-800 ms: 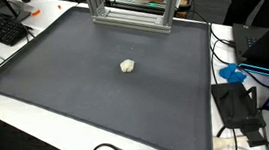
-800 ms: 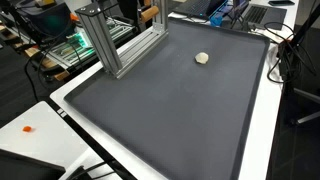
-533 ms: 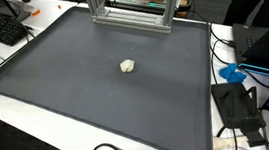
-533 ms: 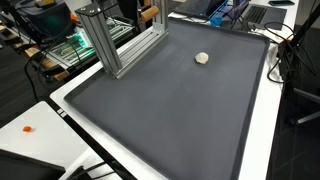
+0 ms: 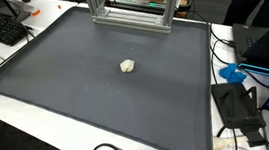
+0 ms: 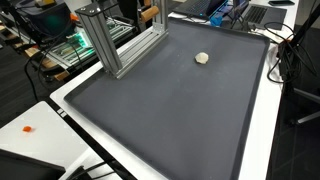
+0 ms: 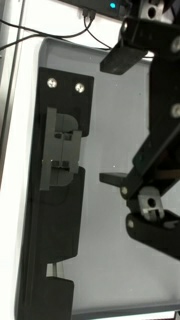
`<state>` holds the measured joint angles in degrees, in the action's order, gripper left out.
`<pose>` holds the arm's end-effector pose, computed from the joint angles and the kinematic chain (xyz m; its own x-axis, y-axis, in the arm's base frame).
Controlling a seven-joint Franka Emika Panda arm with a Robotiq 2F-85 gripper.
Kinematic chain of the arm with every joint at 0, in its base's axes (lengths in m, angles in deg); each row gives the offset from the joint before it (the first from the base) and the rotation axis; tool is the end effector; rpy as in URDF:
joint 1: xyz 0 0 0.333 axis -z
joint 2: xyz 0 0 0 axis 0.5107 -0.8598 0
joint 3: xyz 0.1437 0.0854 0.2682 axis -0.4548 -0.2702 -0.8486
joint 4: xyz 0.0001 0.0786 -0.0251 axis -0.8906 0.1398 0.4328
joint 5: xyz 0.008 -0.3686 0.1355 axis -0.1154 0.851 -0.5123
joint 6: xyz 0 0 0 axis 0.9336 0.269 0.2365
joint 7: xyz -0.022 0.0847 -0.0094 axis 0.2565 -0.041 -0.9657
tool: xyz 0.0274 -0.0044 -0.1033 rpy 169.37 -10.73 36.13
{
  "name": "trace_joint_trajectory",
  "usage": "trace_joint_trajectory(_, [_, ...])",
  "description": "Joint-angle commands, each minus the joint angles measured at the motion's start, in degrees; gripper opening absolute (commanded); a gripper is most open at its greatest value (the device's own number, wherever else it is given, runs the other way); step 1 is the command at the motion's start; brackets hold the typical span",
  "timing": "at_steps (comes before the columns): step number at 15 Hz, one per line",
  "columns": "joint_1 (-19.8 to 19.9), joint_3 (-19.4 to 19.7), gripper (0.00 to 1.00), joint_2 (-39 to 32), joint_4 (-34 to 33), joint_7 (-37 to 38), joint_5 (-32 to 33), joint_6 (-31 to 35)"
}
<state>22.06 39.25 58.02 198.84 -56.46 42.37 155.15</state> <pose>0.3597 0.1881 0.5586 0.9832 0.1378 -0.1199 0.1483 -0.9855 0.0829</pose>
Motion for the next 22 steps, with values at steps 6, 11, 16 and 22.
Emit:
trace_joint_trajectory(6, [-1.52,0.48,1.00,9.90,14.50,0.59,-1.74,10.05])
trace_joint_trajectory(11, [-2.18,0.52,1.00,11.47,19.65,0.27,-2.75,14.88])
trace_joint_trajectory(16, [-2.10,0.70,1.00,13.43,22.47,-0.01,-2.07,16.98])
trace_joint_trajectory(22, [-2.26,0.91,1.00,15.02,24.58,0.33,-3.20,17.16])
